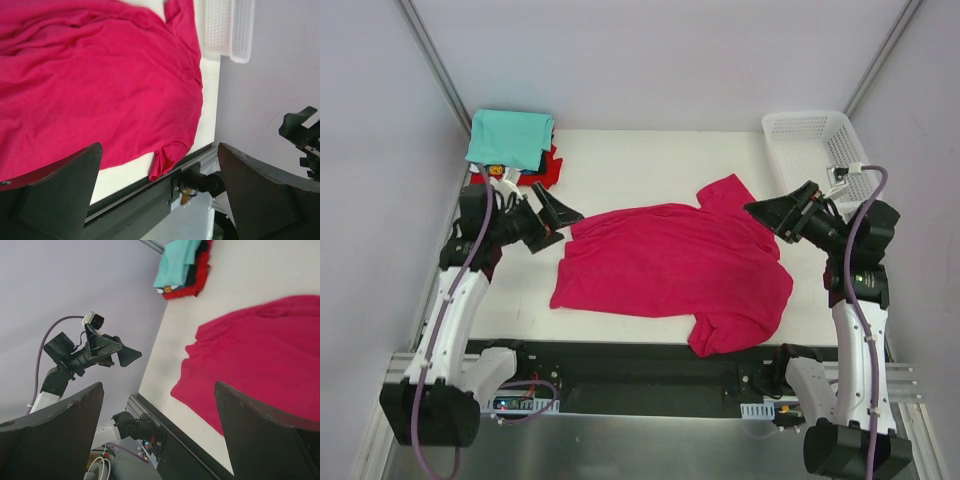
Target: Fold and stack the t-shirts
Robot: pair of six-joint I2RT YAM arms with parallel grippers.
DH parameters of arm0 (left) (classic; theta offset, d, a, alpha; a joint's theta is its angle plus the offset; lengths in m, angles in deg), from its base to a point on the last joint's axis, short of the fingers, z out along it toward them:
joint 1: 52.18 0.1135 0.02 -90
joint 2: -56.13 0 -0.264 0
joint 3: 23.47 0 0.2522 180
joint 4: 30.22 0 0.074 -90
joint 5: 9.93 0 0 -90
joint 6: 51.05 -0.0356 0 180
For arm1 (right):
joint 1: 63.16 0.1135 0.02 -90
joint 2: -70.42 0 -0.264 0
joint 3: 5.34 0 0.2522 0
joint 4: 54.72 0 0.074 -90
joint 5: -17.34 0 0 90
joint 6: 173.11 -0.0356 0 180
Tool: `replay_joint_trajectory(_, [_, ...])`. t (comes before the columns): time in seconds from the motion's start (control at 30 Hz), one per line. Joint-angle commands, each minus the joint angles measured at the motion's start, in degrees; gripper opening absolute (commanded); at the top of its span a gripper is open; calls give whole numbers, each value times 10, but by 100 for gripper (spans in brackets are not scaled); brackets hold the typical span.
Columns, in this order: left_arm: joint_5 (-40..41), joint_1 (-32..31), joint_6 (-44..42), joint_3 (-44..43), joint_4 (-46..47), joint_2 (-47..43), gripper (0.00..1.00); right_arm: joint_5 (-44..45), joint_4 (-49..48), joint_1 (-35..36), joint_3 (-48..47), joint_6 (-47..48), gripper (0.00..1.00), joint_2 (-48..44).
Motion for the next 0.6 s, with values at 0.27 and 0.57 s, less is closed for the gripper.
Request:
replay_joint_trajectory(0.27, [3,-124,-49,-63,-10,218,99,116,278,31,-107,215,96,156])
replay_joint_trajectory(0.57, [92,-150,-51,52,-12,113,99,189,380,141,-46,263,96,92])
